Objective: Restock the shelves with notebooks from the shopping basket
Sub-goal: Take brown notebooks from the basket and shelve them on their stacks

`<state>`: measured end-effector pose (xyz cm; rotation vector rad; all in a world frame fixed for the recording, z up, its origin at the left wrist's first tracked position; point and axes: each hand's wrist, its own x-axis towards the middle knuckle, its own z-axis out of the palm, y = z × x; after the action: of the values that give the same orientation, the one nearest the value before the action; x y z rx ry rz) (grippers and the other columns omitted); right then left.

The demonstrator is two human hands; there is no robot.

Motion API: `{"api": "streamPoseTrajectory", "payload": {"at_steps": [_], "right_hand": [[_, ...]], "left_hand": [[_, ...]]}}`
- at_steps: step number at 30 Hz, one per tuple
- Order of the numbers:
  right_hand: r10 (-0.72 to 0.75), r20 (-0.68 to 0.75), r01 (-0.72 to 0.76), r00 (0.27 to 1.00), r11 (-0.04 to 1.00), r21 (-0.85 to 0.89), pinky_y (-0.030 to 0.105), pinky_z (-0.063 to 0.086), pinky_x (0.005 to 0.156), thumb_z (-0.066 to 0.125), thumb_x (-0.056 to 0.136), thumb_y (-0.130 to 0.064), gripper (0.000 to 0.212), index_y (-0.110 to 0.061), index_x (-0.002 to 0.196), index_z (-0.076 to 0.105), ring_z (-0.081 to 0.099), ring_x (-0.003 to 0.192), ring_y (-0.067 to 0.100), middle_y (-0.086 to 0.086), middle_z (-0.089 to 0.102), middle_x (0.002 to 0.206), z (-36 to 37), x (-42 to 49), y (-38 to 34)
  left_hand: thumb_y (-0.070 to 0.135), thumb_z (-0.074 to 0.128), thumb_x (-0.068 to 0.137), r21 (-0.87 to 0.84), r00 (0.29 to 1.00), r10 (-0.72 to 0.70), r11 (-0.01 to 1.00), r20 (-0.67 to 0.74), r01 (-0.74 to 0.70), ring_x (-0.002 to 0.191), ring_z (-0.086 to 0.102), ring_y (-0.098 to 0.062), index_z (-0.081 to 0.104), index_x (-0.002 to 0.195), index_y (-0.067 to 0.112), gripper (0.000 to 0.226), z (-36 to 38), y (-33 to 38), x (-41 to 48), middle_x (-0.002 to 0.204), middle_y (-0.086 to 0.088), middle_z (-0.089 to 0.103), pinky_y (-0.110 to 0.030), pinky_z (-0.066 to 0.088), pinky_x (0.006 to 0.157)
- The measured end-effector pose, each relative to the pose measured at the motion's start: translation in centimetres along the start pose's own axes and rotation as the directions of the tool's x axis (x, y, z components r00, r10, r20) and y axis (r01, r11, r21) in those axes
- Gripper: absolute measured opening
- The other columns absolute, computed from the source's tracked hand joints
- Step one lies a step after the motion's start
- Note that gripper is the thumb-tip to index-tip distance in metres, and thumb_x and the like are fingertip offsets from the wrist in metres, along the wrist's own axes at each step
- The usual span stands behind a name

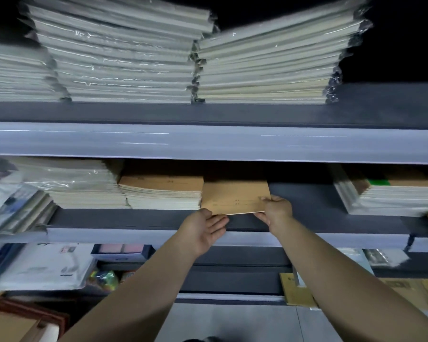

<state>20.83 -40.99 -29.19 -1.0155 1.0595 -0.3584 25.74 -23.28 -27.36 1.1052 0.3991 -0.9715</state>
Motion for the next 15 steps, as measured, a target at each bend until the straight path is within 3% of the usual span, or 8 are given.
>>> {"api": "streamPoseTrajectory", "payload": {"at_steps": [7, 10, 12, 15], "right_hand": [[-0.047, -0.019, 0.045, 0.999, 0.996, -0.073, 0.023, 0.052, 0.046, 0.056, 0.093, 0.002, 0.01, -0.005, 0.099, 0.06, 0.06, 0.071, 0.014, 0.004, 0.061, 0.083, 1.5, 1.5, -0.7], [-0.096, -0.002, 0.093, 0.995, 0.963, -0.253, 0.036, 0.056, 0.071, 0.057, 0.095, -0.01, 0.012, -0.003, 0.105, 0.059, 0.06, 0.084, 0.022, 0.013, 0.064, 0.102, 1.8, 2.0, -0.9], [-0.136, -0.013, 0.118, 0.991, 0.898, -0.423, 0.039, 0.05, 0.092, 0.057, 0.096, -0.028, 0.039, 0.001, 0.121, 0.055, 0.058, 0.101, 0.027, 0.014, 0.06, 0.118, 2.1, 1.8, -1.1], [-0.156, 0.011, 0.144, 0.988, 0.875, -0.461, 0.035, 0.038, 0.096, 0.05, 0.096, -0.043, 0.061, -0.01, 0.146, 0.036, 0.047, 0.126, 0.032, 0.012, 0.047, 0.141, 2.2, 0.4, -1.0]], "left_hand": [[0.012, 0.033, 0.102, -0.054, 1.0, 0.012, 0.998, 0.022, -0.01, 0.121, 0.052, -0.025, 0.045, 0.135, -0.001, 0.037, -1.2, 1.6, 1.0, 0.136, -0.016, 0.054, -0.04, 0.045, 0.093], [0.012, 0.029, 0.101, -0.088, 0.999, 0.001, 0.996, 0.047, 0.003, 0.134, 0.044, -0.026, 0.037, 0.142, 0.001, 0.044, -1.3, 1.6, 1.0, 0.143, -0.016, 0.048, -0.042, 0.041, 0.097], [0.015, 0.026, 0.102, -0.105, 0.998, 0.005, 0.994, 0.067, 0.002, 0.138, 0.039, -0.026, 0.027, 0.149, 0.003, 0.049, -1.2, 1.6, 0.7, 0.148, -0.015, 0.043, -0.042, 0.039, 0.102], [0.02, 0.023, 0.103, -0.137, 0.997, 0.022, 0.99, 0.07, -0.013, 0.141, 0.034, -0.026, 0.018, 0.153, 0.006, 0.052, -1.3, 1.2, 0.2, 0.152, -0.013, 0.037, -0.043, 0.034, 0.109]]}}
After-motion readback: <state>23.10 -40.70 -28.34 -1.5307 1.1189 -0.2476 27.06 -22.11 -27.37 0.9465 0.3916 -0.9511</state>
